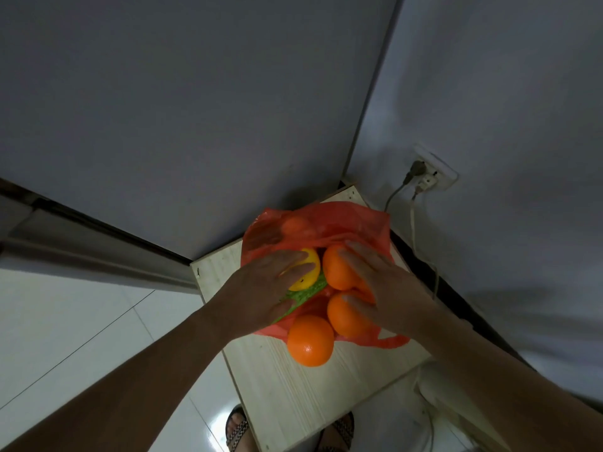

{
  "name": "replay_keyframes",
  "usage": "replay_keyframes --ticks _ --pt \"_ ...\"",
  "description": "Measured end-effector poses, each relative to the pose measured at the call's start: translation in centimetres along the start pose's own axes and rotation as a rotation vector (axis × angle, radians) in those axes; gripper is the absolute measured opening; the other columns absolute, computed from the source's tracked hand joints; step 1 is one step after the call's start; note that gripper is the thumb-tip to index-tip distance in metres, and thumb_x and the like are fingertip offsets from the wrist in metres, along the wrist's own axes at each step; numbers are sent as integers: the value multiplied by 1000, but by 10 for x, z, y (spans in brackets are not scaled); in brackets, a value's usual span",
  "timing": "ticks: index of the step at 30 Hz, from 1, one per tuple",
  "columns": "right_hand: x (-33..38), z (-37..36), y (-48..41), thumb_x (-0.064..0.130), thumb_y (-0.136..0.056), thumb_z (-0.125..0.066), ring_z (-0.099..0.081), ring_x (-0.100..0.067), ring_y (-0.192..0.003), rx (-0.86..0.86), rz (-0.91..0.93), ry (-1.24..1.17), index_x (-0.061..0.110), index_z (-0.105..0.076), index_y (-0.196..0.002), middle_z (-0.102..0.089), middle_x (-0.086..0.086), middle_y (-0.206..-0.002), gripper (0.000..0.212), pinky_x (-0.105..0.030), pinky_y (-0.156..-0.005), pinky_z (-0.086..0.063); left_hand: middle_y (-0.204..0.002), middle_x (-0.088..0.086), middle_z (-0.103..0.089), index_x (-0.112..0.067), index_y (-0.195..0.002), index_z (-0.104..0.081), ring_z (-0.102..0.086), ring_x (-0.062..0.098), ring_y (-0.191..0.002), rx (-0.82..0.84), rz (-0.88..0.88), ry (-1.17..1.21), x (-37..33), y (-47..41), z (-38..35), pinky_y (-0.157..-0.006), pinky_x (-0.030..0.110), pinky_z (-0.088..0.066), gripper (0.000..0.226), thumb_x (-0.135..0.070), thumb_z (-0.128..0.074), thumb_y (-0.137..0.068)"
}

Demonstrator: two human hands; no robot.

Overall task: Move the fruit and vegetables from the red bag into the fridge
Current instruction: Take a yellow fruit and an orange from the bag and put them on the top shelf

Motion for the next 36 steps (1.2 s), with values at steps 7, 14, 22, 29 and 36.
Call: replay_keyframes --ticks 7,14,22,29,36 --pt "-3 5 -26 34 -77 -70 -25 -27 -139 -13 -20 42 23 -25 -145 -26 -2 -151 83 -46 -106 -34 -135 12 -48 -18 -137 -34 -48 30 -120 72 184 85 22 -11 -12 -88 41 -48 90 -31 -80 -61" --pt "-4 11 -14 46 -74 -71 -26 -23 -137 -114 -110 -23 16 -30 -142 -27 -4 -149 85 -37 -104 -31 -129 17 -54 -10 -135 -40 -57 36 -111 57 282 126 26 -14 -10 -82 45 -51 95 -34 -85 -55" --pt "28 22 32 59 -67 -62 -50 -16 -115 -345 -195 -250 18 -41 -133 -47 -1 -133 80 -32 -90 -43 -145 2 -35 -21 -142 -26 -41 22 -128 24 513 373 12 17 14 -95 40 -48 96 -51 -72 -63" --pt "82 57 84 39 -61 -80 -54 -14 -101 -446 -367 -525 16 -45 -126 -51 0 -120 77 -18 -76 -45 -140 -2 -38 -27 -144 -21 -42 16 -124 20 602 524 -37 57 84 -95 36 -46 98 -50 -76 -66" --pt "173 100 147 33 -64 -82 -53 -16 -105 -409 -337 -543 17 -38 -130 -45 -1 -127 81 -20 -75 -50 -139 0 -38 -27 -140 -28 -45 19 -120 20 616 568 -85 101 176 -93 37 -47 91 -43 -79 -66"
Point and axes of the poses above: each hand's wrist, its own y-axis away from the middle knuckle, its own z-axis out of the back of the hand, x = y × z, the point moved 7 cm from there along -y, towards the middle knuckle
